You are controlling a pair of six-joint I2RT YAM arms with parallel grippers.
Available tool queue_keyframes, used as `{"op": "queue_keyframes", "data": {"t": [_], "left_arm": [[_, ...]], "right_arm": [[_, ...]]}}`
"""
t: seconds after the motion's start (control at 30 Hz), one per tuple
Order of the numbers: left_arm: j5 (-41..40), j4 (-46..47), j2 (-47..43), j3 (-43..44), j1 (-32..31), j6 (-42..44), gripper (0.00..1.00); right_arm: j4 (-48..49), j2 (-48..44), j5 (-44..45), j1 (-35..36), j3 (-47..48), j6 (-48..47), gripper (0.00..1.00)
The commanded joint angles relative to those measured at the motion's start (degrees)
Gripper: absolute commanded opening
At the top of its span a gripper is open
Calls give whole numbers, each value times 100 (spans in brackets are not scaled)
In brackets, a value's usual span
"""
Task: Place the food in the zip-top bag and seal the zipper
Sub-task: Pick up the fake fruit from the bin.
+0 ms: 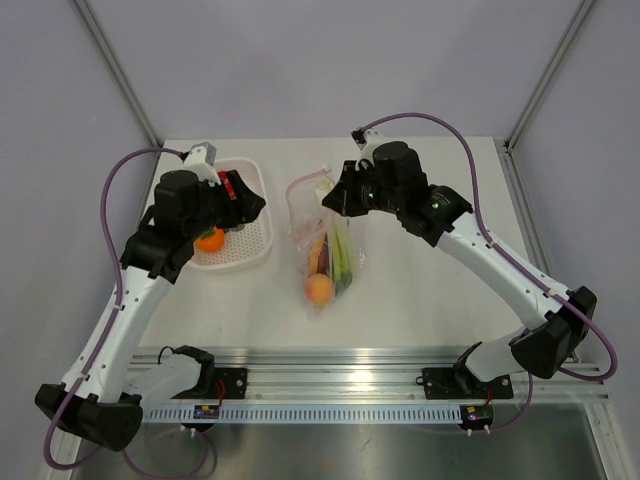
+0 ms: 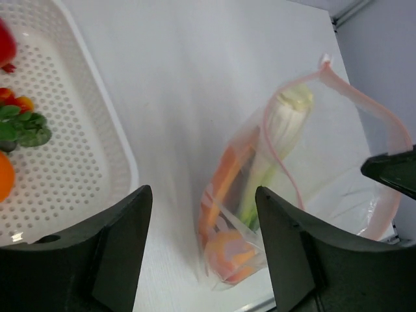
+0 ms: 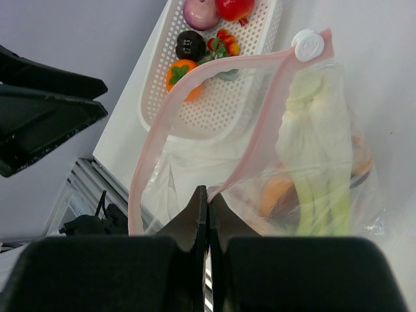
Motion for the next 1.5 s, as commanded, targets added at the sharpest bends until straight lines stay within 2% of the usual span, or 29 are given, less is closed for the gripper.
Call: {"op": "queue_keyframes", "data": {"t": [0.0,0.03,0.1,0.17,0.27,0.37,0.5,0.67,0.8,0.97,1.17,1.47], "left_arm": [[301,-212,-106,197,476,235,73],[399,-177,-133,145,555,244,85],[505,-167,-159,109,705,279,94],[453,-246,-98,127,810,323,98],[-11,-562,51,170,968,420,98],[-1098,-940,288,223,1170,446,98],[-1769,-1266,666,206,1232,709,99],[-2052,-1687,1316,373,1259,684,99],[-2473,-1609,1668,241,1268,595,99],[-2720,-1425,2178,258,1276,596,99],[-2755,-1099,3223,671,1320,780,99],[-2448,-721,4076,900,1619,754,99]], "right_arm": [[553,-148,-175,-24,56,50,0],[554,-149,-175,-24,47,59,0],[554,-131,-201,-24,55,59,0],[562,-122,-236,-24,64,68,0],[545,-157,-272,-24,64,85,0],[527,-245,-272,-24,3,94,0],[545,-324,-263,-24,-103,112,0],[650,-281,-333,-24,-155,191,0],[720,-219,-439,-24,-147,243,0],[712,-210,-465,-24,-129,226,0],[756,-157,-527,-24,-120,252,0],[712,-122,-570,-24,-120,182,0]]}}
